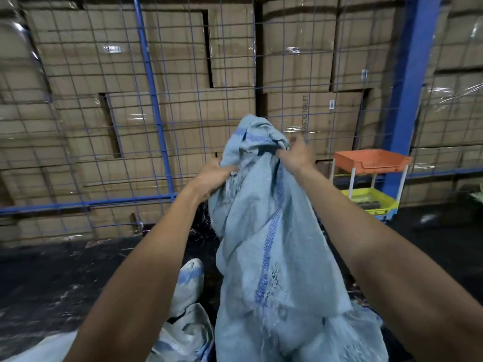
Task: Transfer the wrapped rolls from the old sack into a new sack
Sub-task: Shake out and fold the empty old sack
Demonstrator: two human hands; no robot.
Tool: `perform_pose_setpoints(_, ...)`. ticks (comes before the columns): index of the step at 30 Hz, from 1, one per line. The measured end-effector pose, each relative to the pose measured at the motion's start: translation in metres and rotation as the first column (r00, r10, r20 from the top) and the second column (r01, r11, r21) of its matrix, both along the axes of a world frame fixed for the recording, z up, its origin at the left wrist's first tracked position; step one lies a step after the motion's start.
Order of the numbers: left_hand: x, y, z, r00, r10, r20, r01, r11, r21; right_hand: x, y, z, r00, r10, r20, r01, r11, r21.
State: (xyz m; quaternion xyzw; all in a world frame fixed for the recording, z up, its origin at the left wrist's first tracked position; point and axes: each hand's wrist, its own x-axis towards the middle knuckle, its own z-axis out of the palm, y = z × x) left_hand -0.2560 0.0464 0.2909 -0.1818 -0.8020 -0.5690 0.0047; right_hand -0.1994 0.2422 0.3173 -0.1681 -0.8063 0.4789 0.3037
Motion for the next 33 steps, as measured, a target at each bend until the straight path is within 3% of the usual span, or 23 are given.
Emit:
perform_pose_setpoints(2,-0.012,0.001,-0.001,0.984,0.175,0.02,-0.176,0.979,0.105,0.011,-0.019,-0.011,0.969,-0.082,-0.234,0.132,0.97,0.206)
perform_pose_setpoints(4,-0.02,0.004,-0.001,0.949,0.315,0.023,-0.315,0.936,0.159,0.022,-0.046,-0.029,0.903,0.051,-0.426,0.095,0.945,0.314)
perform_pose_setpoints(6,-0.019,0.007,0.004,0.907,0.421,0.014,-0.417,0.894,0.166,0.033,-0.074,-0.054,0.892,0.196,-0.408,-0.021,0.918,0.397)
perform_pose_setpoints(8,-0.016,0.007,0.011,0.888,0.458,0.034,-0.457,0.875,0.159,0.03,-0.088,-0.084,0.93,0.262,-0.258,-0.134,0.895,0.425)
perform_pose_setpoints(9,-0.014,0.007,0.015,0.899,0.43,0.084,-0.438,0.88,0.182,0.025,-0.089,-0.096,0.957,0.244,-0.154,-0.163,0.896,0.412)
perform_pose_setpoints(11,-0.007,0.011,0.021,0.947,0.219,0.236,-0.28,0.92,0.272,0.013,-0.085,-0.114,0.974,0.228,-0.011,-0.211,0.916,0.343)
perform_pose_setpoints(13,0.009,0.016,0.026,0.947,-0.055,0.318,-0.077,0.919,0.387,0.004,-0.079,-0.112,0.967,0.25,-0.048,-0.235,0.949,0.212)
perform_pose_setpoints(16,0.015,0.004,0.028,0.966,-0.222,0.133,0.113,0.823,0.556,-0.01,-0.071,-0.091,0.96,0.255,-0.111,-0.256,0.967,0.009)
perform_pose_setpoints(17,0.013,-0.008,0.023,0.978,-0.209,0.004,0.176,0.832,0.526,-0.014,-0.064,-0.084,0.958,0.259,-0.122,-0.268,0.961,-0.067)
perform_pose_setpoints(19,0.007,-0.03,0.006,0.969,-0.174,-0.175,0.203,0.965,0.167,-0.026,-0.05,-0.073,0.957,0.235,-0.169,-0.269,0.938,-0.218)
perform_pose_setpoints(21,0.007,-0.037,-0.025,0.95,-0.174,-0.26,0.106,0.961,-0.254,-0.027,-0.042,-0.06,0.95,0.212,-0.228,-0.278,0.908,-0.314)
perform_pose_setpoints(22,0.003,-0.037,-0.042,0.945,-0.125,-0.302,0.023,0.947,-0.32,-0.022,-0.043,-0.052,0.943,0.234,-0.238,-0.309,0.884,-0.352)
perform_pose_setpoints(26,-0.006,-0.031,-0.069,0.912,0.167,-0.376,-0.216,0.972,-0.093,-0.013,-0.044,-0.036,0.912,0.398,-0.101,-0.401,0.814,-0.419)
perform_pose_setpoints(27,-0.007,-0.032,-0.064,0.932,0.188,-0.31,-0.215,0.975,-0.052,-0.013,-0.038,-0.037,0.907,0.419,-0.036,-0.399,0.831,-0.387)
perform_pose_setpoints(29,-0.005,-0.04,-0.044,0.996,0.092,0.009,-0.092,0.985,0.144,-0.018,-0.024,-0.04,0.928,0.366,0.066,-0.34,0.907,-0.247)
perform_pose_setpoints(31,0.004,-0.057,-0.024,0.953,-0.137,0.27,0.067,0.964,0.256,-0.018,-0.007,-0.045,0.975,0.076,0.21,-0.105,0.986,0.128)
perform_pose_setpoints(33,0.014,-0.072,-0.013,0.891,-0.292,0.346,0.205,0.942,0.266,-0.018,0.003,-0.056,0.945,-0.252,0.209,0.13,0.875,0.466)
